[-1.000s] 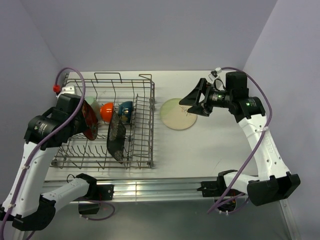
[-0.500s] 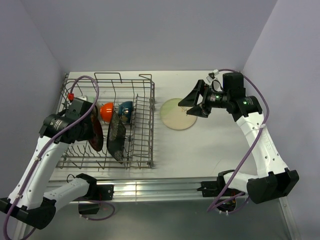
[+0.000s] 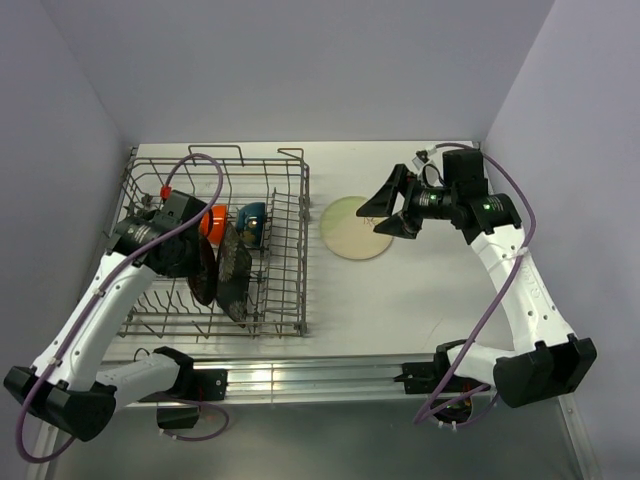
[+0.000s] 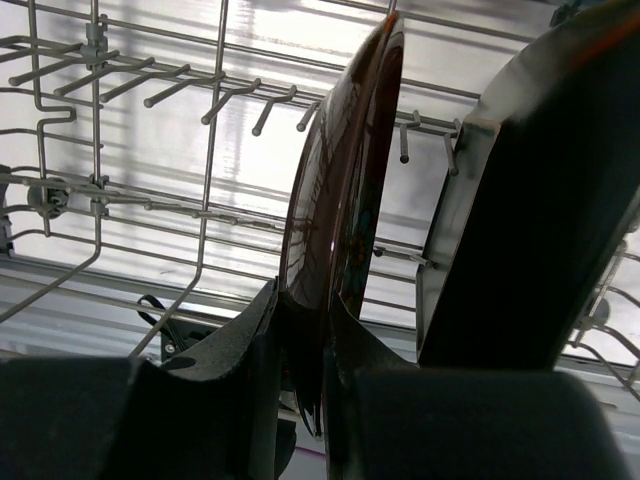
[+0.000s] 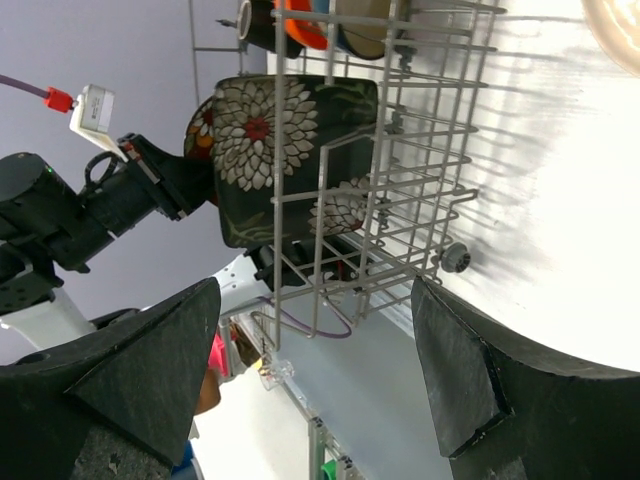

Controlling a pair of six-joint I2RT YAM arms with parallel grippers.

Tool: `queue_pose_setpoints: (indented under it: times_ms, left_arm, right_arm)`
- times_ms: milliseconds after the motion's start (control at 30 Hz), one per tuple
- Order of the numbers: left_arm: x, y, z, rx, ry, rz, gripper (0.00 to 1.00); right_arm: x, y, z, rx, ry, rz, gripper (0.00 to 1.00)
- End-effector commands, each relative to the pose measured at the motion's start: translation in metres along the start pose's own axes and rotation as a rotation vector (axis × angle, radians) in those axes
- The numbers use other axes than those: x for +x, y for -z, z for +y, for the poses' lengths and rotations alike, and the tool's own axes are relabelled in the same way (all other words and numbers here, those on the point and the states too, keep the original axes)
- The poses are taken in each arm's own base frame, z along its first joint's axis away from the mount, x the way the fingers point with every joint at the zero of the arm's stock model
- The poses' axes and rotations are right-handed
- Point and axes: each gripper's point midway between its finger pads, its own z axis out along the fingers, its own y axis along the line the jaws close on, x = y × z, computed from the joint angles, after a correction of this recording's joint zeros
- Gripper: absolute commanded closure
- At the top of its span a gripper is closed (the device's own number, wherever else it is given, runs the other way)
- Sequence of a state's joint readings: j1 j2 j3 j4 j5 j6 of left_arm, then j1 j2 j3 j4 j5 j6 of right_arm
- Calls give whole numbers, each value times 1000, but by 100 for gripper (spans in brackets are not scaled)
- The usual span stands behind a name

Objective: Load the mixed dishes into the dish rack

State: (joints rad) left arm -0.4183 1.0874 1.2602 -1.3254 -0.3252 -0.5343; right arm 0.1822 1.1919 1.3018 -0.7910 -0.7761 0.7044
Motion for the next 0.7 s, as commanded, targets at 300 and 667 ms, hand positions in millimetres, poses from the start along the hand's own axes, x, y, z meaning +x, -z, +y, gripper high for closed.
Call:
queue_pose_setpoints:
  times_ms: [300, 667]
  left_arm:
    - [-6, -19, -25, 37, -28, 59, 76]
    - [25, -28, -43, 91, 33, 192, 57]
  right_arm:
    - [-20, -29, -67, 165, -85, 0, 16]
    - [-47, -58, -122, 251, -200, 15, 16]
